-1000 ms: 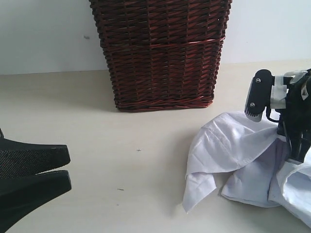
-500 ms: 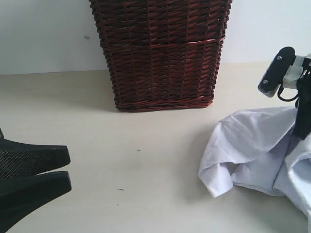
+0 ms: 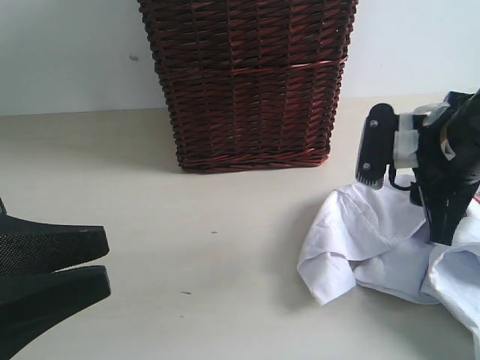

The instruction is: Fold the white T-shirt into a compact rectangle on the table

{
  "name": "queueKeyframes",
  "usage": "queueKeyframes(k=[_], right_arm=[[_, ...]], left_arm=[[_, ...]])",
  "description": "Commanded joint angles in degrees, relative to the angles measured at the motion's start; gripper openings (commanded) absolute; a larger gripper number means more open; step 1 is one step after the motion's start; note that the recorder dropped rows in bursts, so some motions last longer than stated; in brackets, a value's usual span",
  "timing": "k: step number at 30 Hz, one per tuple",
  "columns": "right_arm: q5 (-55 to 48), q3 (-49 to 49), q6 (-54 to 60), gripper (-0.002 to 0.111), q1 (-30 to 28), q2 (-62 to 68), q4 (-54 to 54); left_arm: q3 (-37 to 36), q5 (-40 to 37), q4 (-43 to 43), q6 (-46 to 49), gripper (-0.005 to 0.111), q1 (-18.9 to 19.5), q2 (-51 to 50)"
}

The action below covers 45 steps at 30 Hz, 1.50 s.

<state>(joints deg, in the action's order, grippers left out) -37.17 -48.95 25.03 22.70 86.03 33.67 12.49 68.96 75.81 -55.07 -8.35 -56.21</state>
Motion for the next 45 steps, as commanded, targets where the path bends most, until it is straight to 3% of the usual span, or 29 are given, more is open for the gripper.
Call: queueKeyframes(k=[1, 9, 16, 19, 28, 36, 40, 45], right_arm=[[-4.1, 0.0, 5.1, 0.045, 1.6, 1.7, 1.1], [-4.6, 0.0, 9.0, 0.045, 1.6, 7.9, 4.0], [-2.4, 0.0, -1.7, 0.043, 1.6, 9.5, 15.0], [-2.1, 0.0, -1.7, 0.036, 1.6, 10.7, 14.6], [-1.0, 0.0, -1.7, 0.0, 1.6, 11.3, 14.0], [-0.4, -0.1, -16.0, 0.0, 1.0, 7.9, 22.9], [-0.7, -3.3, -22.0, 0.0, -3.8, 7.4, 21.0], [7.1, -13.7, -29.3, 0.0, -17.0, 9.1, 6.8]], left_arm=[[-0.2, -0.2, 0.2, -0.4, 0.039, -0.3, -0.2], [-0.2, -0.2, 0.2, -0.5, 0.039, -0.3, -0.2], [-0.2, -0.2, 0.2, -0.5, 0.039, -0.3, -0.2], [-0.2, -0.2, 0.2, -0.5, 0.039, -0.3, -0.2], [-0.2, -0.2, 0.2, -0.5, 0.039, -0.3, -0.2], [-0.2, -0.2, 0.2, -0.5, 0.039, -0.3, -1.0], [-0.2, -0.2, 0.2, -0.5, 0.039, -0.3, -1.0], [-0.2, -0.2, 0.2, -0.5, 0.039, -0.3, -1.0]])
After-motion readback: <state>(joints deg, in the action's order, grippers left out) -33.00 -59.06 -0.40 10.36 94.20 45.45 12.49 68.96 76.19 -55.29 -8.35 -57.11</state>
